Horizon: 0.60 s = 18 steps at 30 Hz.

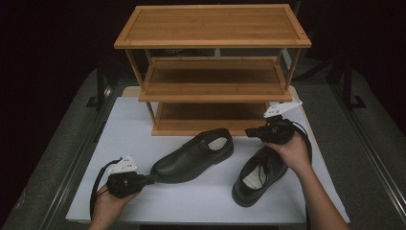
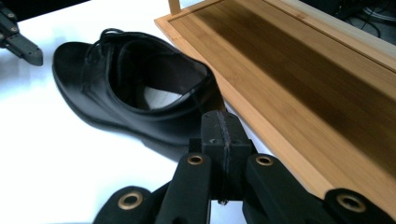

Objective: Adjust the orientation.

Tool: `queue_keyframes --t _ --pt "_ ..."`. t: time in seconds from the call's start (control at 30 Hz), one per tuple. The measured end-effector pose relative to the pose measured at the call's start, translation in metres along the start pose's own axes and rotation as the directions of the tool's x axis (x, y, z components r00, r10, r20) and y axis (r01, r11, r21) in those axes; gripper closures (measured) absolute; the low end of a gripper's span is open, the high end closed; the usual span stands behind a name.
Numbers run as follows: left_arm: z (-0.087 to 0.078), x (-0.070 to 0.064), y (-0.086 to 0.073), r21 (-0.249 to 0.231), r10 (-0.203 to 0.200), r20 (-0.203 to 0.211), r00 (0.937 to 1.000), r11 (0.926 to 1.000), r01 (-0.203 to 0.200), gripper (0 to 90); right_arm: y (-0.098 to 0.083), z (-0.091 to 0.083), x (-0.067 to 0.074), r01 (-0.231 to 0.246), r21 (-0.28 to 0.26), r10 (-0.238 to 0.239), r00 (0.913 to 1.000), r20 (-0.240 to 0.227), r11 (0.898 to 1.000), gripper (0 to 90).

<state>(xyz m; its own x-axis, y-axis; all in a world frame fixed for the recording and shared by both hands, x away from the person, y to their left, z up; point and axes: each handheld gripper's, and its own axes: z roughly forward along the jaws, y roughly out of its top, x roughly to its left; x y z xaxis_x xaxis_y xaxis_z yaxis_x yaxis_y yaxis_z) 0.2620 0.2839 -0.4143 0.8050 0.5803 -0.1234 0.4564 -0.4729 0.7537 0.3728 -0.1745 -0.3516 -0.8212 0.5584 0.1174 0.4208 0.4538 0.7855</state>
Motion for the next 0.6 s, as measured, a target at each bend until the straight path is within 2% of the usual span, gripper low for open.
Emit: queue_keyframes --t 0.03,0.13,0.3,0.47,0.6 --pt "0.004 -0.001 0.001 0.011 0.004 0.009 1.0000 0.9999 -0.004 89.9 0.005 0.008 -0.003 0.004 0.003 -0.004 1.0000 -0.005 1.000 89.8" --pt "0.008 -0.002 0.001 0.021 0.008 0.013 0.9999 0.9997 -0.008 89.9 0.010 0.015 -0.007 0.004 -0.002 -0.004 0.9999 -0.013 1.000 89.8" --pt "0.016 -0.001 0.002 0.035 0.010 0.026 0.9996 0.9993 -0.011 89.9 0.022 0.038 -0.013 0.019 0.021 -0.018 0.9993 -0.033 1.000 89.8" --pt "0.018 0.000 0.003 0.033 0.011 0.031 0.9995 0.9994 -0.012 89.9 0.029 0.055 -0.015 0.027 0.053 -0.025 0.9989 -0.039 0.998 89.8" --pt "0.018 0.000 0.003 0.036 0.011 0.033 0.9994 0.9993 -0.012 89.9 0.032 0.062 -0.016 0.025 0.060 -0.022 0.9989 -0.042 0.998 89.8"
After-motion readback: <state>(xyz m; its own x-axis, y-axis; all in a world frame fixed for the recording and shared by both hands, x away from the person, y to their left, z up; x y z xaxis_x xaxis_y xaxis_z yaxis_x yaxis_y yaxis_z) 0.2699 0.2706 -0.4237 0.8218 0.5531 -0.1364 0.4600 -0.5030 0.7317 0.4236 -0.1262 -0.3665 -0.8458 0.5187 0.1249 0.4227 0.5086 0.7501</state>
